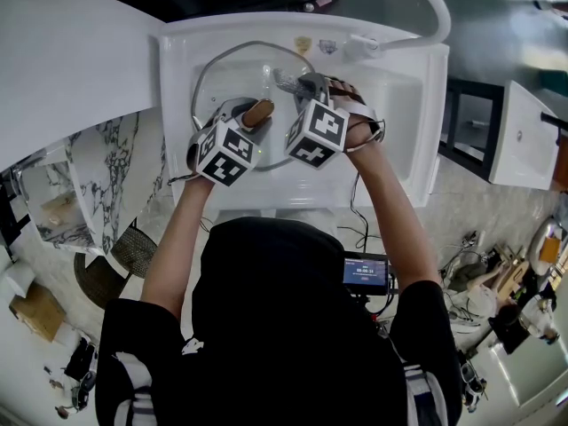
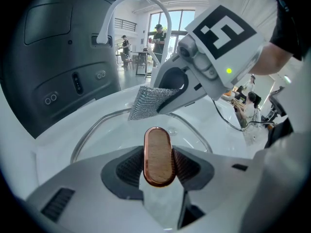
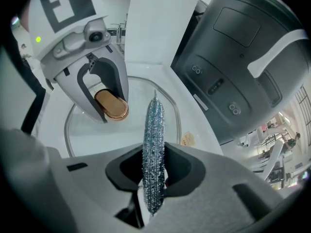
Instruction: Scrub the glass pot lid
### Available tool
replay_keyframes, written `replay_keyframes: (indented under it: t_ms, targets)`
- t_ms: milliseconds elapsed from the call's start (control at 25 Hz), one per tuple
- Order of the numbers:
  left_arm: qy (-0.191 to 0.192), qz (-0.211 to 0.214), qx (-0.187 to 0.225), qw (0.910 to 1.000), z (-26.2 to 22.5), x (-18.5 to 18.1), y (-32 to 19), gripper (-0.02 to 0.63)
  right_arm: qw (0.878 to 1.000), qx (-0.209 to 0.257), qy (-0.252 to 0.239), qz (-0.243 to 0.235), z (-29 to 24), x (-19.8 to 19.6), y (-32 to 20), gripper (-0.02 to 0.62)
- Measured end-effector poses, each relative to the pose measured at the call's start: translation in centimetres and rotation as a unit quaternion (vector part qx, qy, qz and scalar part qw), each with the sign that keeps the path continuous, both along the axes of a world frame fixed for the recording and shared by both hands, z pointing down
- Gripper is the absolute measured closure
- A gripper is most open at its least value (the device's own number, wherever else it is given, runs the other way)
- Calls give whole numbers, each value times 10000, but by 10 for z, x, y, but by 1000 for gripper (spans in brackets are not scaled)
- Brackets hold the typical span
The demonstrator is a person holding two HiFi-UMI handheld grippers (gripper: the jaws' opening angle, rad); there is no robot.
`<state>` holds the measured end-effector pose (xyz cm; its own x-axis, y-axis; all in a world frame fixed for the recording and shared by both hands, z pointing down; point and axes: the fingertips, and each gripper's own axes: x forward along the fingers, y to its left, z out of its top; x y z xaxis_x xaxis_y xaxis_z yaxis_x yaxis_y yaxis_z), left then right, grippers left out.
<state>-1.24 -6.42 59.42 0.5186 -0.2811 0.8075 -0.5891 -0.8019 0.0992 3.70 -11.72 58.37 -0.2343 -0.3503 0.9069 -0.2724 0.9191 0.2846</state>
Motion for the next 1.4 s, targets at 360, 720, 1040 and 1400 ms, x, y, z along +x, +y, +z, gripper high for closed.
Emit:
replay_keyframes:
  t_ms: [360, 720, 1040, 1400]
  targets:
    - [0, 32, -13, 10000, 0, 1, 0, 436, 9998, -211, -30, 25, 1, 5, 14, 526]
    - [8, 59, -25, 10000, -1, 3, 0, 436, 9986, -497, -107, 123, 2, 13, 31, 526]
    - [8, 61, -41, 10000, -2, 3, 0, 436, 9961, -801, -252, 276, 1, 18, 44, 526]
    - [22, 89, -32, 10000, -1, 3, 0, 436, 9943, -962, -332, 329, 2, 18, 53, 526]
